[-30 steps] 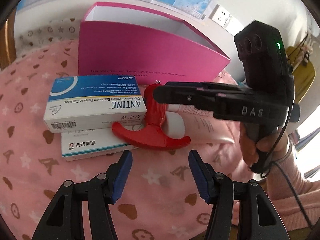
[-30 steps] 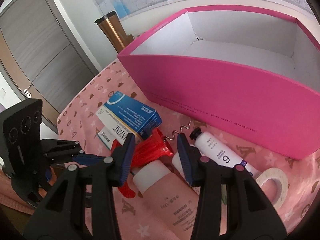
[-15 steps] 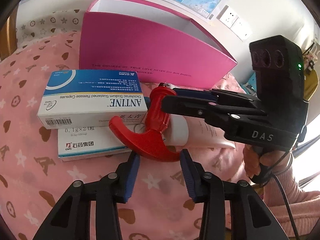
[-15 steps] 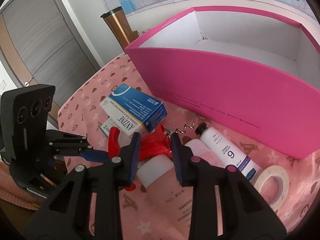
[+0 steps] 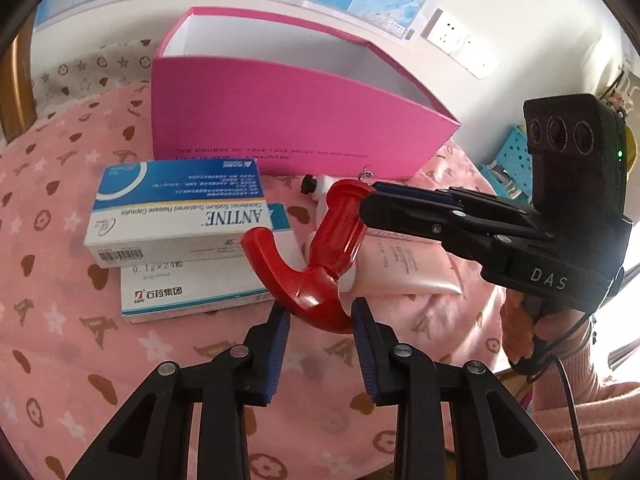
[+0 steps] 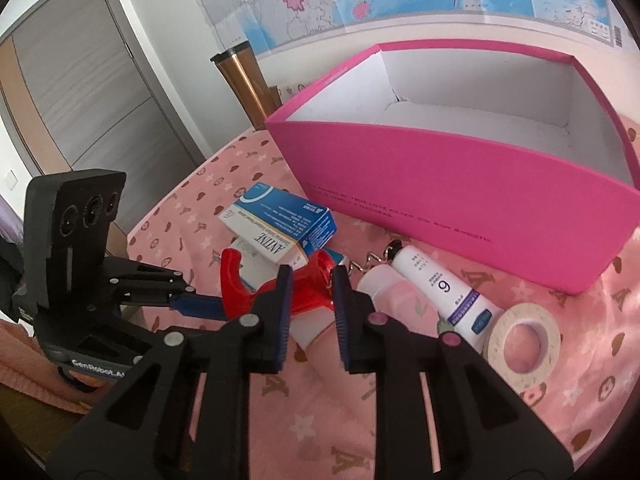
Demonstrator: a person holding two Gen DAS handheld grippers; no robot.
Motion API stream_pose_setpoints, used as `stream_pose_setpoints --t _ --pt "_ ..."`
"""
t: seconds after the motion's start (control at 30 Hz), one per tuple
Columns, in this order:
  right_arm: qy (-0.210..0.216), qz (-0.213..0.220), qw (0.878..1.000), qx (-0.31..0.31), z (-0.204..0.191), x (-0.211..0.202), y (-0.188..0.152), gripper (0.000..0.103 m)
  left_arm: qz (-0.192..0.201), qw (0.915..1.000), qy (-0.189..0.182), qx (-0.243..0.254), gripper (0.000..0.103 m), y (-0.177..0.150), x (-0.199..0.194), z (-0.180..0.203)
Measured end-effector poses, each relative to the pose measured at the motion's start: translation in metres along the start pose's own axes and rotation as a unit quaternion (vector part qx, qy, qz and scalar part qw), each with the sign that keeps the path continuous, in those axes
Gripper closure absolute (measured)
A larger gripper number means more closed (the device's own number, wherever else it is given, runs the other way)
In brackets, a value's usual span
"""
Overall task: Organize rigid objects
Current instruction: 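Carry the red corkscrew with the left gripper and release it in the box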
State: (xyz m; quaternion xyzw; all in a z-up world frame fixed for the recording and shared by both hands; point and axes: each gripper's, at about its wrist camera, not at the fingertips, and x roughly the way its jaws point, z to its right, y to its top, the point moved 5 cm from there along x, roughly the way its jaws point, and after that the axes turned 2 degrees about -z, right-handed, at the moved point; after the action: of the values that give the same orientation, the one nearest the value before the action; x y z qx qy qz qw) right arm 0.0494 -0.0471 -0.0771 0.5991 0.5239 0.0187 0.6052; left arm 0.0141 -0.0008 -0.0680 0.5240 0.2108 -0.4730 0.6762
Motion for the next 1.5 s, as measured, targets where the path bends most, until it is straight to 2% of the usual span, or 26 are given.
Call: stream_pose_setpoints --t 0.2,0.4,0.63,0.93,1.13,1.33,1.5 --pt "-0.005 0.023 1.0 0.005 -0.001 -0.024 0.001 0.08 0.016 0.9996 -0.006 0.021 0.071 0.015 -0.012 0.013" --pt "-0.023 0.058 0.998 0.007 0.002 -0.052 0.013 0.08 0.038 0.9974 0.0 0.061 0.071 0.044 -0.019 0.031" --pt "-0.042 0.093 0.995 0.01 0.015 -0.077 0.038 0.08 0.07 0.9917 0.015 0.107 0.071 0.093 -0.025 0.048" --pt "-0.077 0.125 0.989 0.026 0.05 -0.09 0.079 0.08 0.082 0.985 0.034 0.148 0.071 0.156 -0.013 0.061" --pt "-0.087 0.117 0.988 0.058 0.083 -0.08 0.089 0.08 0.063 0.9848 0.042 0.156 0.071 0.179 0.016 0.059" --pt "-0.099 0.092 0.987 0.093 0.111 -0.061 0.082 0.08 0.021 0.9868 0.055 0.151 0.071 0.184 0.058 0.052" --pt "-0.108 0.085 0.985 0.108 0.121 -0.057 0.076 0.08 -0.001 0.9866 0.063 0.15 0.07 0.184 0.077 0.048"
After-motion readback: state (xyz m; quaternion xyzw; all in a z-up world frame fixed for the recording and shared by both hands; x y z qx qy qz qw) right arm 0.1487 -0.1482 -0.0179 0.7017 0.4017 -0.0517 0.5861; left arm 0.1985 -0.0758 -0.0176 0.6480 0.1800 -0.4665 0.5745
